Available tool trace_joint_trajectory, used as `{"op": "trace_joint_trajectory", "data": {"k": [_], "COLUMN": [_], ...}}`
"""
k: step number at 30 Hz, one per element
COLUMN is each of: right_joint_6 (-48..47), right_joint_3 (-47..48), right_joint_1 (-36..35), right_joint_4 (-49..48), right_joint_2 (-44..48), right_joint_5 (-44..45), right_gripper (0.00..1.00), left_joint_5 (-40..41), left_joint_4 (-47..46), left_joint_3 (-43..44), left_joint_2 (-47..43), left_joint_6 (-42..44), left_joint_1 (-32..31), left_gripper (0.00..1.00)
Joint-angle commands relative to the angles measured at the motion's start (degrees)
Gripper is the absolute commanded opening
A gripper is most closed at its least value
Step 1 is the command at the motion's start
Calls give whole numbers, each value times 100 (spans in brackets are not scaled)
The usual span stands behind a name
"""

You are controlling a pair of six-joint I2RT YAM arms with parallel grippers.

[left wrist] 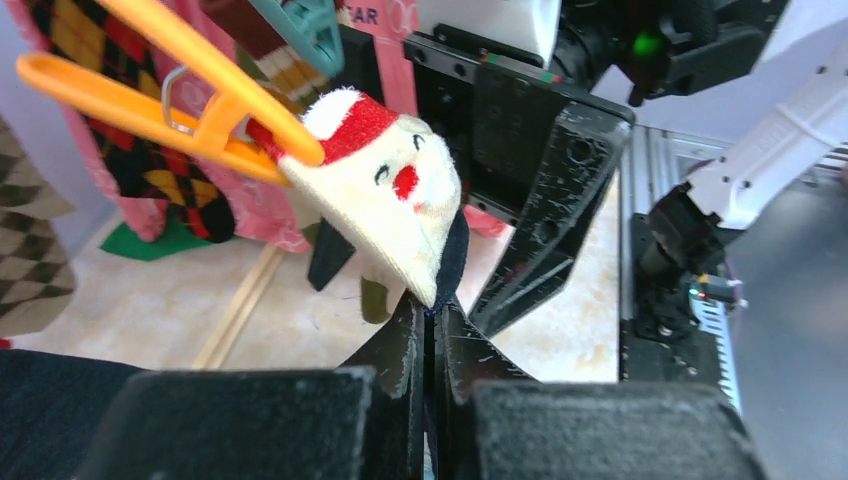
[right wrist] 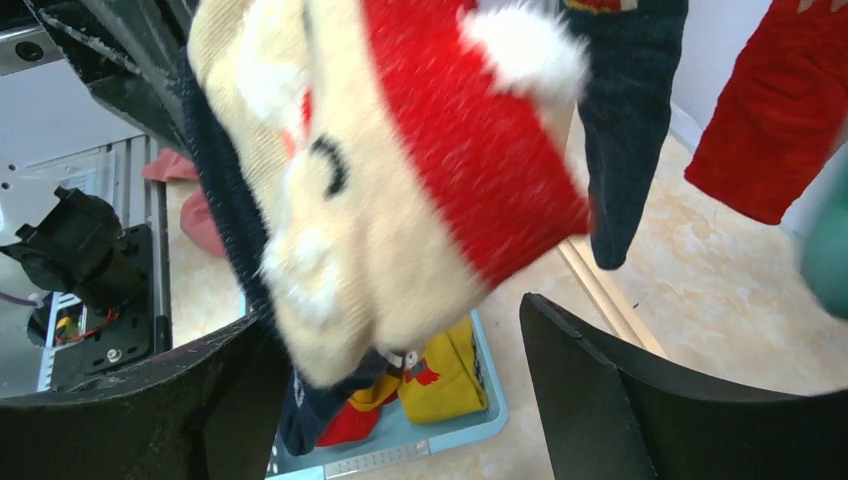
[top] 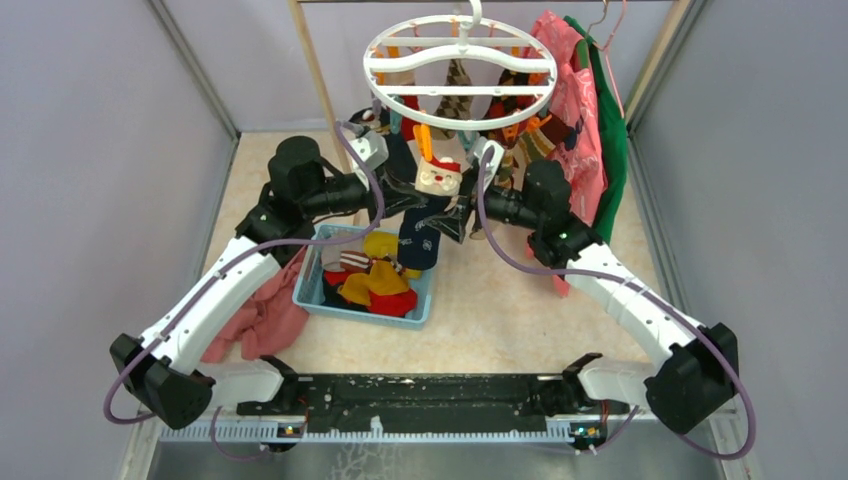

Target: Remove the socks clipped to the hanger

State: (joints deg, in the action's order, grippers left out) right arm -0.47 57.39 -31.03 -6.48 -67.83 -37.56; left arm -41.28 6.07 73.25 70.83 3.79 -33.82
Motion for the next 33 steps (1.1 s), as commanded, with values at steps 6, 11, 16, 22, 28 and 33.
{"op": "trace_joint_trajectory", "data": {"k": [6, 11, 16, 22, 28, 33], "right_joint_6": [504, 718, 865, 1042, 1058, 1053], "right_joint_3": [-82, -147, -148, -82, -69, -78], "right_joint_1": [-26, -25, -26, -26, -26, -29], "right_joint_4": [-1184, -1352, -1408, -1480, -1503, -1501], "right_joint_2": [-157, -162, -160, -215, -265, -287], "right_joint_5": [-1214, -1476, -1518, -1611, -1599, -1588], "right_gripper": [63, 14, 0, 0, 0, 0], "left_joint_5": [-967, -671, -147, 495, 788, 1067], "left_joint_4": [-645, -820, -637, -253, -219, -253], "left_joint_3": [-407, -419, -109, 382, 844, 1100], "left_joint_2": [-69, -57, 24, 186, 464, 648], "left_joint_6": [-962, -1024, -879, -764, -1160, -1496], "left_joint_1": [148, 174, 171, 173, 161, 151], "left_gripper": [0, 1, 26, 65, 82, 84]}}
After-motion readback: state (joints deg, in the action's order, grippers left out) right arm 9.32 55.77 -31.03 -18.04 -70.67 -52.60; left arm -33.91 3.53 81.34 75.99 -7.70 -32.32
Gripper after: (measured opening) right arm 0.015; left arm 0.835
